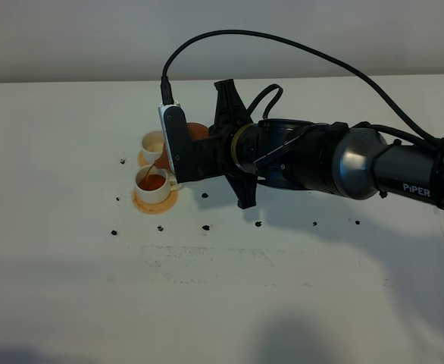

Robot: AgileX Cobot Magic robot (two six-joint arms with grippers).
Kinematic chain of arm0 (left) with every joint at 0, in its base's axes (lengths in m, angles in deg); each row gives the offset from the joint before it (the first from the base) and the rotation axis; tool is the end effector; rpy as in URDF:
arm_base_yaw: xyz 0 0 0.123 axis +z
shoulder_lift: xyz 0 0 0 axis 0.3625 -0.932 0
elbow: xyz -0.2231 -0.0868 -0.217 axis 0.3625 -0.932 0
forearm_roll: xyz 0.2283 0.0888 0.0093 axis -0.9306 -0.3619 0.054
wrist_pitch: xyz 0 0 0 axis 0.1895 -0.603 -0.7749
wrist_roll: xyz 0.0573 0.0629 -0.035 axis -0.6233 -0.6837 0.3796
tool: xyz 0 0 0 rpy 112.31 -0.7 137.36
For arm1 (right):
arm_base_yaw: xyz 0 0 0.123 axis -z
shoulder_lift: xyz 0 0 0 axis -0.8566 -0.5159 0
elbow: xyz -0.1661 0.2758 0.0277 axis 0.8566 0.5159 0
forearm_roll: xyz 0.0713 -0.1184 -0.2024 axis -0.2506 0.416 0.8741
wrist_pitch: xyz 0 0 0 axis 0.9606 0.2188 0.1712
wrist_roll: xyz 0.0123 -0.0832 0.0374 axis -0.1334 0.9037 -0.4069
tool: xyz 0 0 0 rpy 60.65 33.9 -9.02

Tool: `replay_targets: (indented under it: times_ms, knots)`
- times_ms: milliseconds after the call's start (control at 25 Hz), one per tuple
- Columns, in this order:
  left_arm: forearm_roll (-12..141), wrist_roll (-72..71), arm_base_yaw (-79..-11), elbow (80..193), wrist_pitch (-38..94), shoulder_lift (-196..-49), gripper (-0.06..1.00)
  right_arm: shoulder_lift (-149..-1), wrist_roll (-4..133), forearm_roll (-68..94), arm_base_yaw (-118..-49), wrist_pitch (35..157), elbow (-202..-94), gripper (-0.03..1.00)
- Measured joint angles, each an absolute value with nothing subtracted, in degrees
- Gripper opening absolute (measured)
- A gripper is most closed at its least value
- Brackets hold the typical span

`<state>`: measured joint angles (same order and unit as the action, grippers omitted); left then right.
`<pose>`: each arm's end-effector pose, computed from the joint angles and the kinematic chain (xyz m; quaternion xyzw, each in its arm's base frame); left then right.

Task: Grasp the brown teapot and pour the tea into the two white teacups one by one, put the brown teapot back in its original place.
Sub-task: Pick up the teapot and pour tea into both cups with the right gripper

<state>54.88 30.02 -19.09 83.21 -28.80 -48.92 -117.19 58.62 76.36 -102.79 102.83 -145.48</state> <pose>-0.0436 -0.0073 0.2612 0.0134 0.8637 -0.0083 0.5037 0.3435 0.3010 0.2242 -0.7424 0.5228 -0.1987 0.3689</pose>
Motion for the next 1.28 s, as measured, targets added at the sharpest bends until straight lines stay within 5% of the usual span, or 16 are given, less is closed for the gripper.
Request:
replay_targets:
  times_ms: [1280]
  knots:
    - [54.88,30.02,-19.09,83.21,-28.80,-48.92,0.52,-117.19,58.74,85.64,-102.79,102.90,-145.48,0.11]
